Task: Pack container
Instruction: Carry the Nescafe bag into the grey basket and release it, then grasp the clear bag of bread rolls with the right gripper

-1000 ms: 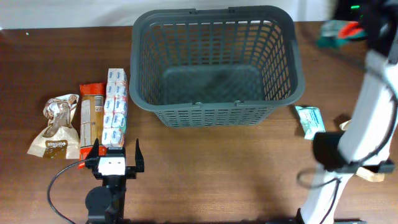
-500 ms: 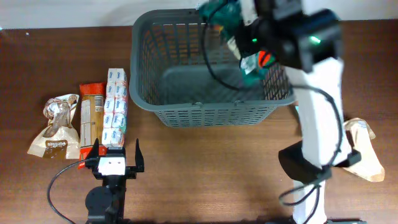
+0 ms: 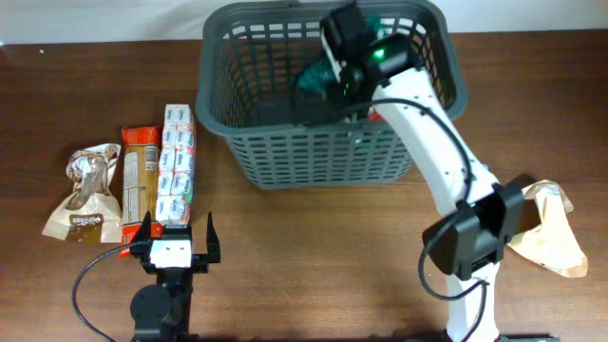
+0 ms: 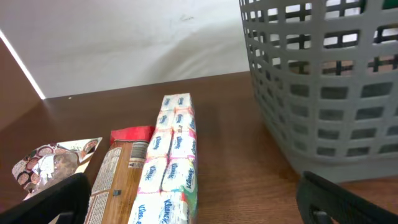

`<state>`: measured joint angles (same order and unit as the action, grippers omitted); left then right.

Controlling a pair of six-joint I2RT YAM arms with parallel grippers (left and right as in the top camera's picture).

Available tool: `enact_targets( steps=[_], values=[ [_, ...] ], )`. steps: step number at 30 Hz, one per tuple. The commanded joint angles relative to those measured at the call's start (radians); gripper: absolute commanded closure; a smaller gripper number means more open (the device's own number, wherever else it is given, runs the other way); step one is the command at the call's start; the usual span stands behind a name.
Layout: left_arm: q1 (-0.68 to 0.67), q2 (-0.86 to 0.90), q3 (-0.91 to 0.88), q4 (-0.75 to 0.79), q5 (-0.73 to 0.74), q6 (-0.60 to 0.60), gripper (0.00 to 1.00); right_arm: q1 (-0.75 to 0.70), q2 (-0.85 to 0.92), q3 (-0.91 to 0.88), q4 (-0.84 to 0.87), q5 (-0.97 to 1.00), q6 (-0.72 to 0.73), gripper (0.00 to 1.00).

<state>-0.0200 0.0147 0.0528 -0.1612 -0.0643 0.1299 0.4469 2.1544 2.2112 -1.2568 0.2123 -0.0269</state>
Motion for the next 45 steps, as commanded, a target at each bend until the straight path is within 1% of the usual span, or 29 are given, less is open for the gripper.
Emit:
enact_targets(
  steps=[1,3,7,8,9,10,11,12,13,15,18,20,23,27,30,32,33,36,38,41,45],
  values=[
    [0.005,-0.003,-0.007,0.003,-0.011,-0.002,0.01,0.000,-0.003,-0.122,0.040,-0.002,0.009,0.96],
    [0.005,-0.003,-0.007,0.003,-0.011,-0.002,0.01,0.000,-0.003,-0.169,0.053,-0.002,0.009,0.96],
    [0.005,-0.003,-0.007,0.003,-0.011,-0.002,0.01,0.000,-0.003,-0.175,0.051,-0.002,0.009,0.96],
    [0.005,-0.003,-0.007,0.003,-0.011,-0.002,0.01,0.000,-0.007,-0.169,0.044,0.006,0.008,0.70],
    [0.005,-0.003,-0.007,0.003,-0.011,-0.002,0.01,0.000,-0.013,-0.161,0.034,0.015,0.008,0.46],
    [0.005,-0.003,-0.007,0.003,-0.011,-0.002,0.01,0.000,-0.019,-0.150,0.026,0.027,0.009,0.34],
    [0.005,-0.003,-0.007,0.003,-0.011,-0.002,0.01,0.000,-0.032,-0.130,0.013,0.043,0.008,0.29],
    [0.005,-0.003,-0.007,0.003,-0.011,-0.002,0.01,0.000,-0.066,-0.075,-0.013,0.086,0.008,0.18],
    [0.005,-0.003,-0.007,0.003,-0.011,-0.002,0.01,0.000,-0.084,-0.045,-0.025,0.110,0.008,0.12],
    [0.005,-0.003,-0.007,0.003,-0.011,-0.002,0.01,0.000,-0.127,0.043,-0.053,0.171,0.003,0.08],
    [0.005,-0.003,-0.007,0.003,-0.011,-0.002,0.01,-0.002,-0.198,0.202,-0.100,0.242,-0.031,0.05],
    [0.005,-0.003,-0.007,0.003,-0.011,-0.002,0.01,-0.018,-0.253,0.281,-0.120,0.248,-0.041,0.04],
    [0.005,-0.003,-0.007,0.003,-0.011,-0.002,0.01,-0.081,-0.352,0.305,-0.128,0.248,-0.045,0.04],
    [0.005,-0.003,-0.007,0.003,-0.011,-0.002,0.01,-0.281,-0.466,0.283,-0.138,0.211,-0.043,0.04],
    [0.005,-0.003,-0.007,0.003,-0.011,-0.002,0.01,-0.502,-0.518,0.219,-0.137,0.135,-0.027,0.04],
    [0.005,-0.003,-0.007,0.003,-0.011,-0.002,0.01,-0.679,-0.533,0.128,-0.139,0.044,0.023,0.05],
    [0.005,-0.003,-0.007,0.003,-0.011,-0.002,0.01,-0.751,-0.533,0.070,-0.131,0.008,0.047,0.06],
    [0.005,-0.003,-0.007,0.003,-0.011,-0.002,0.01,-0.893,-0.532,-0.148,-0.040,-0.082,0.065,0.07],
    [0.005,-0.003,-0.007,0.003,-0.011,-0.002,0.01,-0.945,-0.531,-0.305,0.038,-0.101,0.065,0.07],
    [0.005,-0.003,-0.007,0.003,-0.011,-0.002,0.01,-0.981,-0.524,-0.534,0.147,-0.100,0.047,0.06],
    [0.005,-0.003,-0.007,0.003,-0.011,-0.002,0.01,-0.991,-0.500,-0.779,0.254,-0.100,-0.063,0.05]
  ],
)
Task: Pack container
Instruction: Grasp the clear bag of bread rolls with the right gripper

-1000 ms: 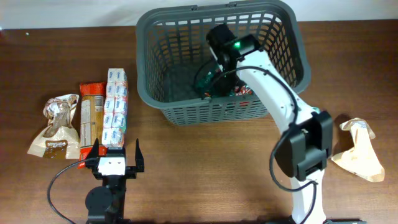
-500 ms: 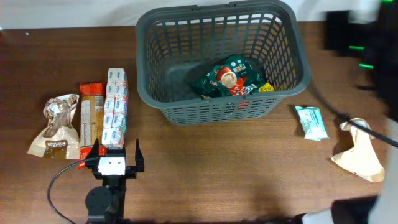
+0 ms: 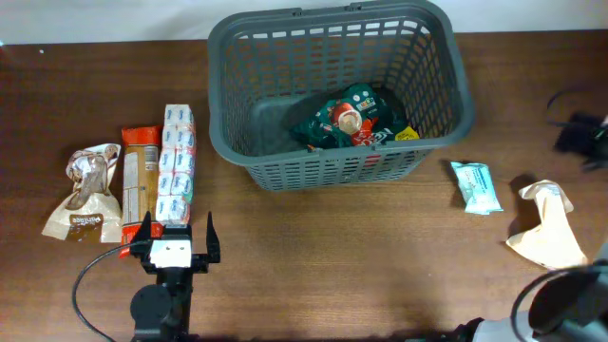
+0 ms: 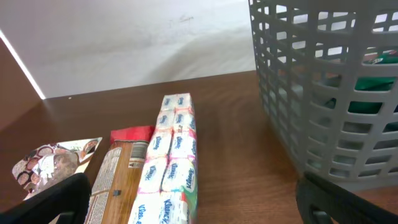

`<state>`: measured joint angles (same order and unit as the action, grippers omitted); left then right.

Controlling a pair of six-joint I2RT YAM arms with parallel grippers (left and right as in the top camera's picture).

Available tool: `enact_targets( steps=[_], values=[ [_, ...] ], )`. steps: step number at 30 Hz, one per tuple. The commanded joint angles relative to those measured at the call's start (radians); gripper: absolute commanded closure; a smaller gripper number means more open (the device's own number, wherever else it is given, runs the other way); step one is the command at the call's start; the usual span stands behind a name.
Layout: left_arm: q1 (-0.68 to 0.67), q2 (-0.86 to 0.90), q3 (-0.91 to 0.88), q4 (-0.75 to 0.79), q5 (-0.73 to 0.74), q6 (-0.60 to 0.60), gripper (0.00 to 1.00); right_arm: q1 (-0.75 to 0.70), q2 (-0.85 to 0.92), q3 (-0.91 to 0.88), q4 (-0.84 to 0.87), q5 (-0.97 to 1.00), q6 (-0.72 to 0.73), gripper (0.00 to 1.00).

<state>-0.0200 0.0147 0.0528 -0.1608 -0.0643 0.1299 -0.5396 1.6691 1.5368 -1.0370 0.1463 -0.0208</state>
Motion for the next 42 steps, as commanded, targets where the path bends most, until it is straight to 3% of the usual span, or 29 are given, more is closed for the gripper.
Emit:
enact_targets(
  steps=[1,7,16,18,21,24,31,35,42],
  values=[
    [0.005,-0.003,-0.007,0.003,-0.011,-0.002,0.01,-0.004,-0.009,-0.152,0.051,-0.033,-0.084,0.05],
    [0.005,-0.003,-0.007,0.003,-0.011,-0.002,0.01,-0.005,0.037,-0.299,0.137,-0.005,-0.107,0.03],
    [0.005,-0.003,-0.007,0.003,-0.011,-0.002,0.01,-0.006,0.148,-0.336,0.182,0.102,-0.133,0.03],
    [0.005,-0.003,-0.007,0.003,-0.011,-0.002,0.01,-0.008,0.185,-0.336,0.185,0.104,-0.133,0.07],
    [0.005,-0.003,-0.007,0.003,-0.011,-0.002,0.01,-0.018,0.241,-0.336,0.187,0.110,-0.128,0.38],
    [0.005,-0.003,-0.007,0.003,-0.011,-0.002,0.01,-0.026,0.285,-0.336,0.190,0.113,-0.092,0.97],
    [0.005,-0.003,-0.007,0.003,-0.011,-0.002,0.01,-0.030,0.229,-0.208,0.151,0.069,-0.006,0.96],
    [0.005,-0.003,-0.007,0.003,-0.011,-0.002,0.01,-0.029,0.160,0.032,0.051,-0.037,0.016,0.97],
    [0.005,-0.003,-0.007,0.003,-0.011,-0.002,0.01,0.033,0.083,0.602,-0.158,-0.349,0.063,0.96]
  ],
)
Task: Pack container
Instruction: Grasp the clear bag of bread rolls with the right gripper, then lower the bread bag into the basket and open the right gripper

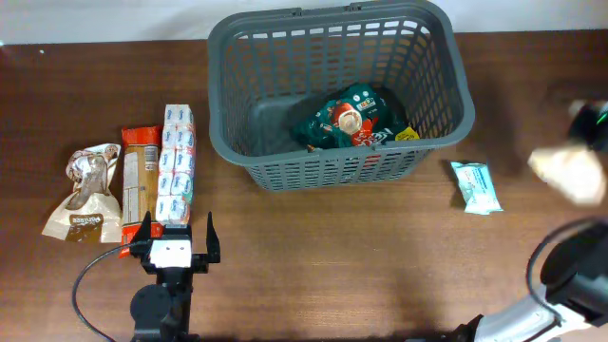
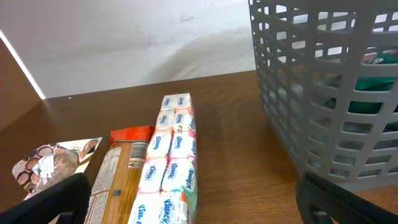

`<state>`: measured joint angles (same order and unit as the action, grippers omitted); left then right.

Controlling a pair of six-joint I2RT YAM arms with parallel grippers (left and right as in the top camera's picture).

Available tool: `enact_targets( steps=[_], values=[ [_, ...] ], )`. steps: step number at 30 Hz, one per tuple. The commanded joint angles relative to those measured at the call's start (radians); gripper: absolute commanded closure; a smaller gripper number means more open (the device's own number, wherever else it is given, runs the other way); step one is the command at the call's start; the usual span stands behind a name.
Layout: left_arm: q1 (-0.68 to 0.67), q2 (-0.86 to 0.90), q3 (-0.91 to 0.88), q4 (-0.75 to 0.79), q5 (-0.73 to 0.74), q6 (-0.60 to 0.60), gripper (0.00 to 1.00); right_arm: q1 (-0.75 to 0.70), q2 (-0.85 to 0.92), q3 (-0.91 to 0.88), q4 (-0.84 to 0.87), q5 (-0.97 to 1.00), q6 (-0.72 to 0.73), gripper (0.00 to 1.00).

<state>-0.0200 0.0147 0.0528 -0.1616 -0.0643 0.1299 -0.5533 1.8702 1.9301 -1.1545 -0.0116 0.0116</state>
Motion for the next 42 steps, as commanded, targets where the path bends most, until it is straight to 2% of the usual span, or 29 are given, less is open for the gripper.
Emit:
enact_targets(
  steps=[1,3,5,8,13,18,22,29,37,39,40,42],
  values=[
    [0.005,-0.003,-0.007,0.004,-0.011,-0.002,0.01,0.070,-0.123,0.279,-0.063,-0.217,0.029,0.97],
    [0.005,-0.003,-0.007,0.003,-0.011,-0.002,0.01,0.139,-0.132,0.419,-0.105,-0.294,-0.026,0.96],
    [0.005,-0.003,-0.007,0.004,-0.011,-0.002,0.01,0.246,-0.140,0.546,-0.132,-0.407,-0.169,0.96],
    [0.005,-0.003,-0.007,0.003,-0.011,-0.002,0.01,0.420,-0.143,0.636,-0.126,-0.422,-0.268,0.96],
    [0.005,-0.003,-0.007,0.003,-0.011,-0.002,0.01,0.690,-0.106,0.632,-0.106,-0.422,-0.363,0.96],
    [0.005,-0.003,-0.007,0.004,-0.011,-0.002,0.01,0.871,0.007,0.603,-0.106,-0.374,-0.434,0.97],
    [0.005,-0.003,-0.007,0.004,-0.011,-0.002,0.01,0.953,0.125,0.603,-0.095,-0.298,-0.435,0.97],
    [0.005,-0.003,-0.007,0.003,-0.011,-0.002,0.01,1.058,0.334,0.603,-0.088,-0.298,-0.430,0.97],
    [0.005,-0.003,-0.007,0.004,-0.011,-0.002,0.01,1.130,0.476,0.603,-0.072,-0.257,-0.418,0.96],
    [0.005,-0.003,-0.007,0.003,-0.011,-0.002,0.01,1.130,0.488,0.603,-0.073,-0.237,-0.398,0.42],
    [0.005,-0.003,-0.007,0.004,-0.011,-0.002,0.01,1.130,0.487,0.604,-0.074,-0.215,-0.383,0.36],
    [0.005,-0.003,-0.007,0.004,-0.011,-0.002,0.01,1.128,0.469,0.614,-0.085,-0.162,-0.369,0.31]
  ],
)
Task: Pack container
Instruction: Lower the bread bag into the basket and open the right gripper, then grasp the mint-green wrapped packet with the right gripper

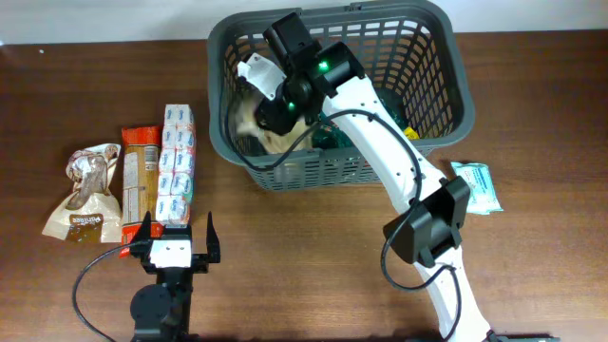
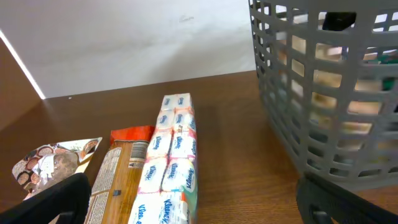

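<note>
The grey basket (image 1: 334, 172) stands at the back of the table, its wall also in the left wrist view as the basket (image 2: 273, 124). My right gripper (image 1: 263, 103) reaches down into the basket's left half, shut on a tan paper bag (image 1: 255, 125) that shows blurred below it; the bag (image 2: 316, 81) also shows through the mesh. A green snack bag (image 1: 334, 139) lies in the basket, mostly hidden by the arm. My left gripper (image 1: 177, 228) rests open near the front edge, over the near end of the tissue pack (image 2: 171, 168), holding nothing.
A Kleenex tissue pack (image 1: 178, 161), an orange cracker pack (image 1: 141, 176) and a brown printed bag (image 1: 85, 190) lie in a row left of the basket. A teal packet (image 1: 475, 185) lies right of the basket. The right arm's base (image 1: 432, 228) stands front right.
My right gripper was at the far right edge with the tan bag lifted off the table. It now holds the bag inside the basket's left half. The left arm has not moved.
My right gripper was in the basket with the green snack bag. Then the green bag lay in the basket and the arm was out at the right, near the tan bag. Then the tan bag was lifted; now it is in the basket.
</note>
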`<state>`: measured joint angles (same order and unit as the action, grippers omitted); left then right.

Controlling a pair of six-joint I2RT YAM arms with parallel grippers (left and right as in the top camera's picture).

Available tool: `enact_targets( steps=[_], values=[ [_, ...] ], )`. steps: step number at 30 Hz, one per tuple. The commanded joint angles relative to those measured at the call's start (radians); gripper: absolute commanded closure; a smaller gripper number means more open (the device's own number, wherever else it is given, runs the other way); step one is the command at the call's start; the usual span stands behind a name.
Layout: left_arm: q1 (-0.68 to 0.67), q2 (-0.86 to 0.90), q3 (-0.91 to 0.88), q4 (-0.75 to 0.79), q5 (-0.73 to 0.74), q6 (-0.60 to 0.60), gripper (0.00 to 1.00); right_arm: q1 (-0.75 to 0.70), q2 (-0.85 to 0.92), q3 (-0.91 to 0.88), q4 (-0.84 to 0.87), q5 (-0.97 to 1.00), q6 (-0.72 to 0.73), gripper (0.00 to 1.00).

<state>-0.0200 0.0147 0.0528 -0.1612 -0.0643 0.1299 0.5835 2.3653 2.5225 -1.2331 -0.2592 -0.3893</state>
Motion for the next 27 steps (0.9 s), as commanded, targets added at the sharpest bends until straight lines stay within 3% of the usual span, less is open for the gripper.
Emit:
enact_targets(
  steps=[1,9,13,17,22,27],
  values=[
    [0.005,-0.003,-0.007,0.003,-0.011,-0.002,0.01,-0.011,-0.040,0.031,-0.019,0.126,0.032,0.30],
    [0.005,-0.003,-0.007,0.003,-0.011,-0.002,0.01,-0.138,-0.332,0.055,-0.048,0.383,0.063,0.20],
    [0.005,-0.003,-0.007,0.003,-0.011,-0.002,0.01,-0.349,-0.480,0.053,-0.056,0.386,0.123,0.19],
    [0.005,-0.003,-0.007,0.003,-0.011,-0.002,0.01,-0.669,-0.547,0.014,-0.057,0.352,0.266,0.19],
    [0.005,-0.003,-0.007,0.003,-0.011,-0.002,0.01,-0.985,-0.540,-0.164,-0.051,0.145,0.367,0.20],
    [0.005,-0.003,-0.007,0.003,-0.011,-0.002,0.01,-1.062,-0.509,-0.449,0.006,0.049,0.372,0.21]
  ],
)
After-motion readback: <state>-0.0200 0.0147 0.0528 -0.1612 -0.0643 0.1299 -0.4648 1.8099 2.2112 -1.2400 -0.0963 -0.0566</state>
